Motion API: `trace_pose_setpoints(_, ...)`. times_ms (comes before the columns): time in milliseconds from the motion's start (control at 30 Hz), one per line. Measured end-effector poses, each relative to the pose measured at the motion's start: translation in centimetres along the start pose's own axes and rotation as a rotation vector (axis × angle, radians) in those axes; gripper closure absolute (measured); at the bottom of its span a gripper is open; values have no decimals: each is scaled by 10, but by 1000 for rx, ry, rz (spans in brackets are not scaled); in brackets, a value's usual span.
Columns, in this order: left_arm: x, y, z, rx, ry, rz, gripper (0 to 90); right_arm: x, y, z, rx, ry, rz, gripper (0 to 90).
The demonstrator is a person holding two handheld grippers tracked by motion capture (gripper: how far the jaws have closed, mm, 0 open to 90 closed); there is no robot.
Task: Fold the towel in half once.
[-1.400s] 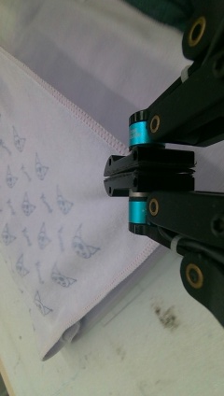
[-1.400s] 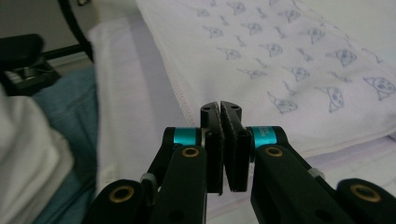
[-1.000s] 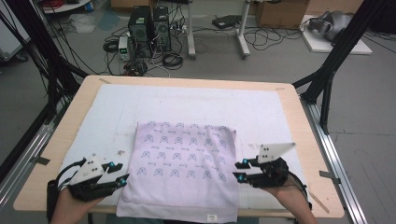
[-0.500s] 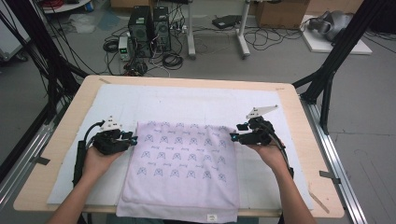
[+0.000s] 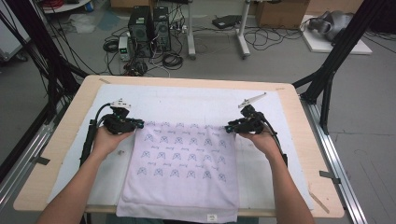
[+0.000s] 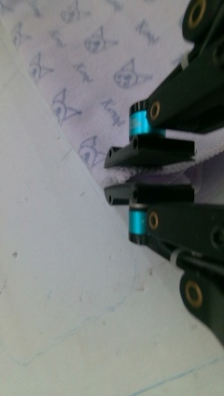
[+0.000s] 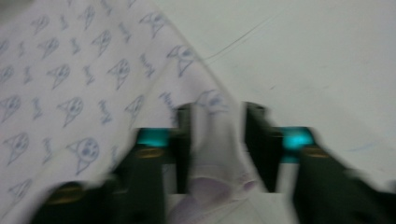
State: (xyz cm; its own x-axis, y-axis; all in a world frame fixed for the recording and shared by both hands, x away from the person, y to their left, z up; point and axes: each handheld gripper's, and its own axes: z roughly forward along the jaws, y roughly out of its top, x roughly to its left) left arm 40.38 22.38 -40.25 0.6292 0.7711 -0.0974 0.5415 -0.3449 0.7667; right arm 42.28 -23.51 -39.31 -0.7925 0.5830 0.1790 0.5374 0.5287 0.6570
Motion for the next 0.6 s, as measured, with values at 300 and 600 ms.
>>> trace_pose_setpoints(300,-12,-4,-32,-138,-47,103,832,16,3,-25,-121,-105,-107,843)
trace_pose_setpoints(600,-16,-47,-30,91,-180,141,660,20,-31,-20,4,59,-59,637)
